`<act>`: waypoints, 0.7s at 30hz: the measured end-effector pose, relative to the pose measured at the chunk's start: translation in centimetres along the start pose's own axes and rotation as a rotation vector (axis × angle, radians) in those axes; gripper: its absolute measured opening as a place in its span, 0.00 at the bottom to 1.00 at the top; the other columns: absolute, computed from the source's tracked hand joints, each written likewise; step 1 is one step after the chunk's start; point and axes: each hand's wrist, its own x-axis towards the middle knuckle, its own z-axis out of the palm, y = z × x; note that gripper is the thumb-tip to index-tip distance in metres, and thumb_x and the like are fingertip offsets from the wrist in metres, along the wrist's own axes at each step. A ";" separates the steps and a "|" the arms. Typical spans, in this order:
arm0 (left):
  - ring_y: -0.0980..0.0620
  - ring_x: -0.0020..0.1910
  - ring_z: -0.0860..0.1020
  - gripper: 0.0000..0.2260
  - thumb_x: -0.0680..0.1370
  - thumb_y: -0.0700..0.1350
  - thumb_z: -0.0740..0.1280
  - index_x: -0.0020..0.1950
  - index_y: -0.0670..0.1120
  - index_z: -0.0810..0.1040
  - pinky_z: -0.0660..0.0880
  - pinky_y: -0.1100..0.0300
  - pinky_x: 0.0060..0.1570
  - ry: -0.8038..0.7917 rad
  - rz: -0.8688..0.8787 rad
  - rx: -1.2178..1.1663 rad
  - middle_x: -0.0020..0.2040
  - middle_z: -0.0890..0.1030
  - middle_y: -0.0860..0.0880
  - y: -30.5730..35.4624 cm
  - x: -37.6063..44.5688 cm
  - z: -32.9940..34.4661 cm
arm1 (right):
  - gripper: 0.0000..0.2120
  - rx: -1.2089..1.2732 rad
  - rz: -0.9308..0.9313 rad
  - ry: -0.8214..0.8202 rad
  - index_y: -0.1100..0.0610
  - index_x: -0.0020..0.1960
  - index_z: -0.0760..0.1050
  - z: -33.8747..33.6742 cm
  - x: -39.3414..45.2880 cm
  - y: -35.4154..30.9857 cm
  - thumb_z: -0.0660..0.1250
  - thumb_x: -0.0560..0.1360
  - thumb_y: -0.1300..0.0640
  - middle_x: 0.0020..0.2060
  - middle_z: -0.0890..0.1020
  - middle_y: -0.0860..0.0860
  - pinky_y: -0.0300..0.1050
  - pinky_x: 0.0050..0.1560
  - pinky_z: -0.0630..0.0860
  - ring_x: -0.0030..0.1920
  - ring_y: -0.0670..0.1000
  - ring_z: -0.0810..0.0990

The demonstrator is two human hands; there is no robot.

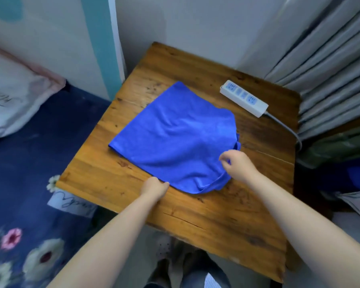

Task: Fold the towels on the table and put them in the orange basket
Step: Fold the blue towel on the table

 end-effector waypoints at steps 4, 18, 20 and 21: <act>0.40 0.61 0.75 0.19 0.78 0.50 0.63 0.60 0.35 0.74 0.72 0.54 0.57 0.095 -0.126 -0.171 0.61 0.77 0.39 1.1 0.1 2.0 | 0.11 -0.067 0.094 0.077 0.67 0.46 0.78 -1.2 3.7 0.4 0.58 0.76 0.64 0.45 0.82 0.62 0.51 0.46 0.72 0.50 0.62 0.77; 0.51 0.24 0.74 0.17 0.76 0.38 0.62 0.29 0.45 0.62 0.64 0.63 0.24 0.119 -0.212 -0.594 0.28 0.70 0.46 1.4 2.3 3.6 | 0.20 0.035 0.328 0.036 0.64 0.70 0.61 -1.0 14.1 2.0 0.54 0.78 0.63 0.71 0.61 0.61 0.51 0.68 0.63 0.70 0.60 0.61; 0.62 0.16 0.72 0.16 0.78 0.37 0.61 0.30 0.45 0.63 0.63 0.71 0.18 0.029 -0.219 -0.595 0.29 0.71 0.47 0.5 2.2 2.6 | 0.23 0.045 0.356 0.015 0.62 0.71 0.58 -0.7 14.9 1.9 0.56 0.77 0.64 0.72 0.58 0.60 0.52 0.69 0.62 0.71 0.60 0.59; 0.64 0.15 0.71 0.16 0.78 0.38 0.61 0.31 0.45 0.64 0.62 0.72 0.18 0.007 -0.230 -0.591 0.30 0.72 0.48 -0.2 2.1 2.0 | 0.24 0.051 0.377 -0.010 0.61 0.71 0.57 -0.5 15.3 1.6 0.57 0.76 0.64 0.72 0.58 0.60 0.53 0.69 0.62 0.71 0.61 0.59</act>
